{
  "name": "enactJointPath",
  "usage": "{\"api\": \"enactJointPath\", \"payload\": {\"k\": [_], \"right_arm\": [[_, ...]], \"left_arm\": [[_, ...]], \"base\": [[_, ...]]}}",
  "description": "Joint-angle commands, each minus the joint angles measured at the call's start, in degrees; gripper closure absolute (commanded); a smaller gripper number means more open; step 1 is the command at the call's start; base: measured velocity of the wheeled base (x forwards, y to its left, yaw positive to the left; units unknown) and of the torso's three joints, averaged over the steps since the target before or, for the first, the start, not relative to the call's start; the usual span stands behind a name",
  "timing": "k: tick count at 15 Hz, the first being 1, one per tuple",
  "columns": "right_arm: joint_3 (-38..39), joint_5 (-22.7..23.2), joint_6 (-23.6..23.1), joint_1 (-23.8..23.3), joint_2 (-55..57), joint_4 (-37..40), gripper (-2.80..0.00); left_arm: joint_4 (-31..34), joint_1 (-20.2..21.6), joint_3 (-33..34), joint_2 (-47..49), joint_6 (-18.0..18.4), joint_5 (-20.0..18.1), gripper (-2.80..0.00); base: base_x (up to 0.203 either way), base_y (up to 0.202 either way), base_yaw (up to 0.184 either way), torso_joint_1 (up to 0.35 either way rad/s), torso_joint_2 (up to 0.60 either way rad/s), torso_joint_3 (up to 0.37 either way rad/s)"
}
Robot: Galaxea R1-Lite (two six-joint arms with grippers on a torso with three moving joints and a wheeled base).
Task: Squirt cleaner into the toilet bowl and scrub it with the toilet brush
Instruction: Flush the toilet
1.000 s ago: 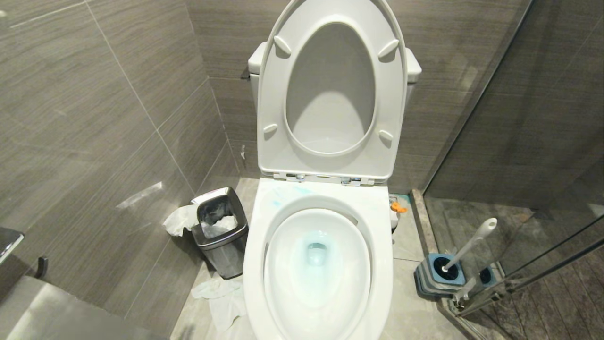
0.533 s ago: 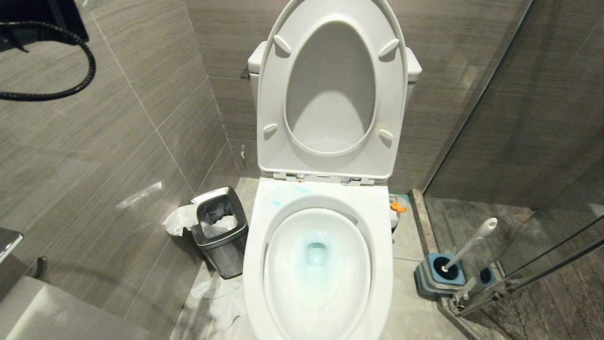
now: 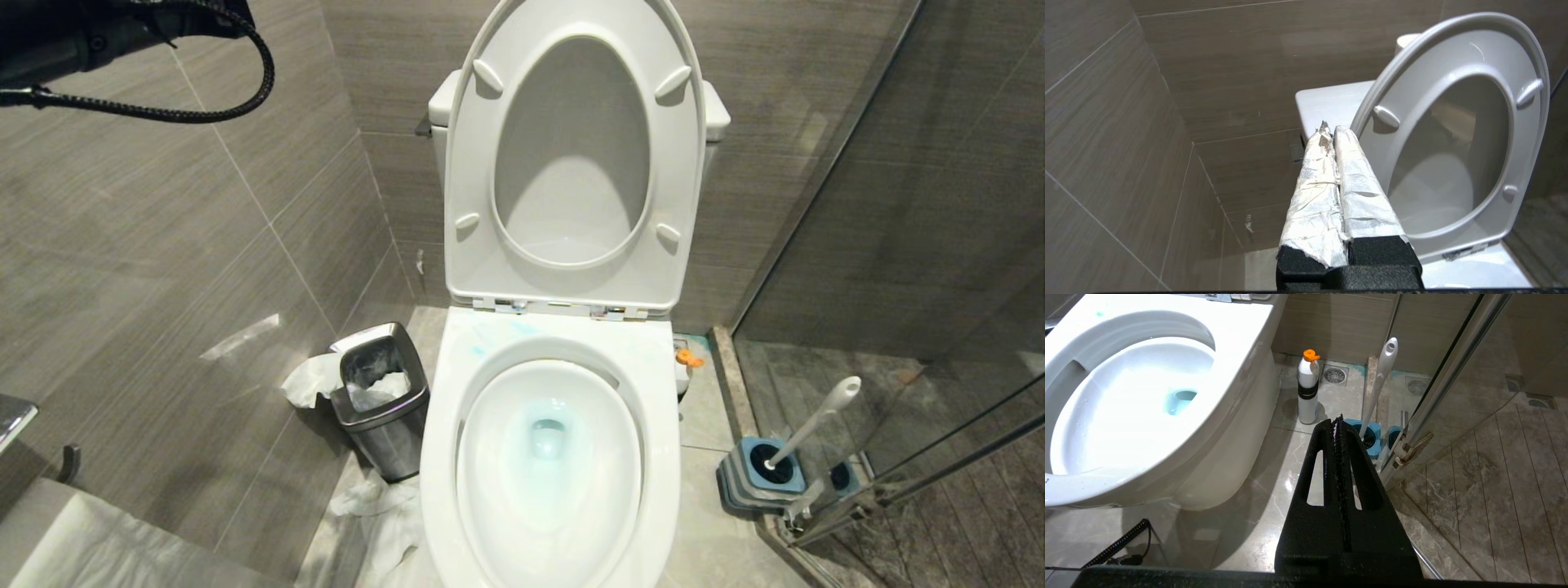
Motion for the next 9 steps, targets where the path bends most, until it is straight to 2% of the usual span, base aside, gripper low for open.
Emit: {"api": "enactJointPath", "payload": {"k": [1, 5, 7, 8, 9], "right_arm": [[-0.01, 0.02, 0.0, -0.01, 0.11, 0.0, 0.0], [-0.01, 0.02, 0.0, -0.01, 0.11, 0.0, 0.0], [0.0, 0.02, 0.0, -0.01, 0.03, 0.0, 0.0], [-0.01, 0.02, 0.0, 0.03, 0.07, 0.0, 0.0], [0.07, 0.02, 0.0, -0.01, 0.1, 0.0, 0.0]], "left_arm": [[-3.6, -1.08, -1.67, 2.23, -3.01, 1.82, 0.0], [-5.2, -2.77, -11.21, 7.02, -7.64, 5.91, 0.0], [-5.97, -4.94, -16.41, 10.71, -10.88, 9.74, 0.0], [-7.33, -6.16, -17.06, 11.91, -11.6, 11.8, 0.0], [-8.9, -6.49, -17.14, 13.1, -11.68, 12.23, 0.0]], "base": [[0.0, 0.0, 0.0, 0.0, 0.0, 0.0], [0.0, 0.0, 0.0, 0.0, 0.0, 0.0], [0.0, 0.0, 0.0, 0.0, 0.0, 0.0], [0.0, 0.0, 0.0, 0.0, 0.0, 0.0], [0.0, 0.0, 0.0, 0.0, 0.0, 0.0]]}}
